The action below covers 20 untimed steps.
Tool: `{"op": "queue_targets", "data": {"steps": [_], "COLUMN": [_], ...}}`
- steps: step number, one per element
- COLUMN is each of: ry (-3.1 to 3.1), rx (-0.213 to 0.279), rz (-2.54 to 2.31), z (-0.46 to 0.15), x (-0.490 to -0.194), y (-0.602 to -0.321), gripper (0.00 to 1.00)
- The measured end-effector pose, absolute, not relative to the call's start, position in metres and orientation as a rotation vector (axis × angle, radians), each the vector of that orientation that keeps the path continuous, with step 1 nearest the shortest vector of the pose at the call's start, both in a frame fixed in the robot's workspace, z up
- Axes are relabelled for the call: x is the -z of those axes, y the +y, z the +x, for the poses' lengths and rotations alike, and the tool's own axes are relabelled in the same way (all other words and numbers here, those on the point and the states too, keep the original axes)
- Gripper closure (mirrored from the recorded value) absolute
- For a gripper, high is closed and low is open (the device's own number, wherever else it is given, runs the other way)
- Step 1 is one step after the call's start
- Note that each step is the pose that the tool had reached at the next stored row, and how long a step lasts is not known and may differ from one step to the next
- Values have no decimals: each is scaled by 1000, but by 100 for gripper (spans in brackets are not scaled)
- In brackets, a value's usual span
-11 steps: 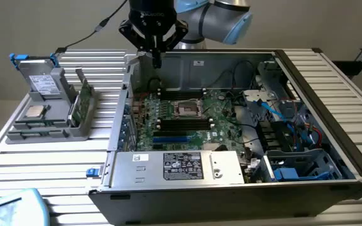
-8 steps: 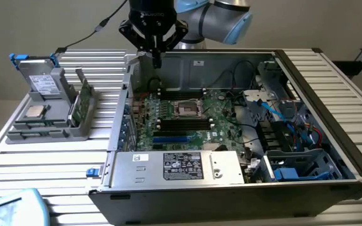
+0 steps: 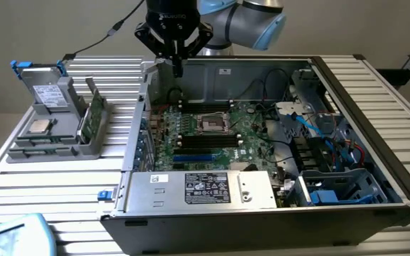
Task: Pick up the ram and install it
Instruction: 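Reach for the ram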
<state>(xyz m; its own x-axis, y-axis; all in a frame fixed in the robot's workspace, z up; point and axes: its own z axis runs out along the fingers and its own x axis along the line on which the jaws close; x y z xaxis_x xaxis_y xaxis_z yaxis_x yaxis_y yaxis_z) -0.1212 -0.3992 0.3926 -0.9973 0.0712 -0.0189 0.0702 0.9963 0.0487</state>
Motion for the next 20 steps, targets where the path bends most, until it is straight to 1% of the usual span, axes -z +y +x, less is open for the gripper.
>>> {"op": "queue_targets", "data": {"steps": [5, 20], "ry": [3118, 3118], "rx": [-77, -86], "rz": [110, 111], "z": [-125, -192], "x": [-393, -393], "y": [-399, -401], "gripper": [89, 89]}}
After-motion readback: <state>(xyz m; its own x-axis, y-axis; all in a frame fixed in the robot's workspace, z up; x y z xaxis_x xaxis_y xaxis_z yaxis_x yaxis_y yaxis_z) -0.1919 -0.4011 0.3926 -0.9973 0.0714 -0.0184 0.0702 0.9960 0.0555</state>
